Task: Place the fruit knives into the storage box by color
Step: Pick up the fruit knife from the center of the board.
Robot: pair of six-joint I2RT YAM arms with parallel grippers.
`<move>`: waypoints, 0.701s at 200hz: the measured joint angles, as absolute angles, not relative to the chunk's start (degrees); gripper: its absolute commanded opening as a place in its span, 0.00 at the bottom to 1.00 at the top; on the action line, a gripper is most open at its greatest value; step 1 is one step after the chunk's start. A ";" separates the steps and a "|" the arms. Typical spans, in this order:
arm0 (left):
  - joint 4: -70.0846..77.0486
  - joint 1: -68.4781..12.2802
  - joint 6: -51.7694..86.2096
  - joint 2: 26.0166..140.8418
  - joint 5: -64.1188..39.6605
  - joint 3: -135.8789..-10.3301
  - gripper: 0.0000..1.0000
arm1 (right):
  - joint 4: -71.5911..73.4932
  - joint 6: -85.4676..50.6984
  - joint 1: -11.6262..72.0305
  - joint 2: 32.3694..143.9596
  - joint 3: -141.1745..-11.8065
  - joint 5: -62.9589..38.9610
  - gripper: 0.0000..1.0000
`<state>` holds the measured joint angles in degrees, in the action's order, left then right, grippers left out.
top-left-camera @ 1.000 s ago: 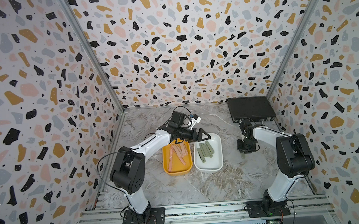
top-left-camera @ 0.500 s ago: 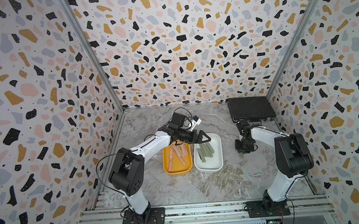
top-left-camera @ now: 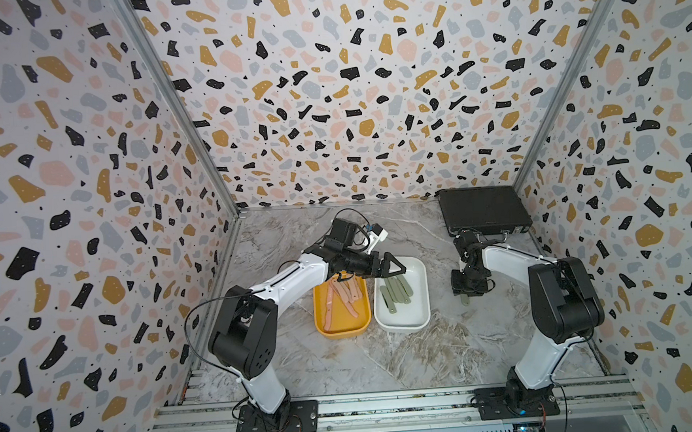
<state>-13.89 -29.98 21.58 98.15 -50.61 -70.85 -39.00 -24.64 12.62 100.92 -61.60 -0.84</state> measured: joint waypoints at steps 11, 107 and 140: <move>-13.89 -29.98 21.56 98.15 -50.52 -70.85 0.98 | -39.05 -24.64 12.67 100.82 -61.47 -0.82 0.46; -13.89 -29.98 21.56 98.15 -50.48 -70.85 0.98 | -39.90 -24.64 13.43 99.44 -59.72 -0.43 0.39; -13.89 -29.98 21.56 98.15 -50.48 -70.85 0.97 | -40.01 -24.64 13.54 99.44 -59.68 -0.45 0.34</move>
<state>-13.89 -29.98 21.56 98.15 -50.48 -70.85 -40.01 -24.64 13.54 99.44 -59.68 -0.45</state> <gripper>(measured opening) 0.976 0.346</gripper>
